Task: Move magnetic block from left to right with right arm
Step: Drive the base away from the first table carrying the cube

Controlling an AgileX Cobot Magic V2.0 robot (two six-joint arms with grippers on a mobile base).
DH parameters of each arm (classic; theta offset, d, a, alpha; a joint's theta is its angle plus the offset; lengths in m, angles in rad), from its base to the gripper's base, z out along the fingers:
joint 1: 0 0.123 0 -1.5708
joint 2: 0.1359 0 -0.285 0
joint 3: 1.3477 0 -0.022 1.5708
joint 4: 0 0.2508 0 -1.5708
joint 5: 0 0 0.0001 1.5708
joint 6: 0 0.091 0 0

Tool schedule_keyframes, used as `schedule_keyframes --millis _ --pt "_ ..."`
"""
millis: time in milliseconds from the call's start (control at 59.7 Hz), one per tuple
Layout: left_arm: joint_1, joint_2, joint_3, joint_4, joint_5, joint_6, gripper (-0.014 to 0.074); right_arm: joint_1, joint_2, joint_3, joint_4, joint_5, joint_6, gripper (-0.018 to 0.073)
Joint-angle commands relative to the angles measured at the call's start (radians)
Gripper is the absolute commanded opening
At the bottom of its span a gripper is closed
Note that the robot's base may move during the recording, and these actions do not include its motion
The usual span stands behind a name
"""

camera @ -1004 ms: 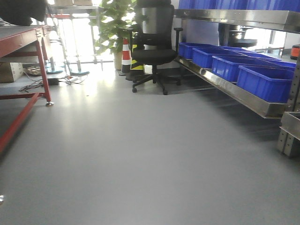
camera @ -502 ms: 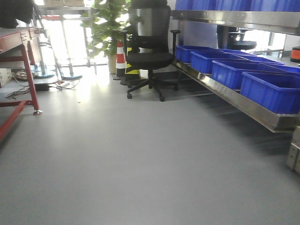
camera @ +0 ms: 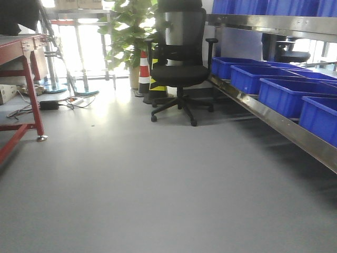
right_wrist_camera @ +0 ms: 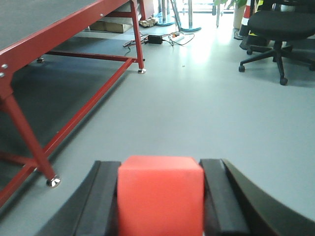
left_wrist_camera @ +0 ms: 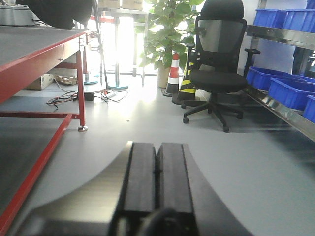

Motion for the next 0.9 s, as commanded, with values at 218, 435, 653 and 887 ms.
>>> schedule_keyframes --millis 218,435,653,887 --pt "0.001 -0.014 0.009 0.0 -0.09 -0.007 -0.0116 0.0 0.004 -0.027 -0.016 -0.089 -0.012 0.0132" --pt "0.001 -0.014 0.009 0.0 -0.09 -0.007 -0.0116 0.0 0.004 -0.027 -0.016 -0.089 -0.012 0.0132" --pt "0.001 -0.014 0.009 0.0 -0.09 -0.007 -0.0116 0.0 0.004 -0.027 -0.016 -0.089 -0.012 0.0132" --pt "0.001 -0.014 0.009 0.0 -0.09 -0.007 -0.0116 0.0 0.004 -0.027 -0.016 -0.089 -0.012 0.0132"
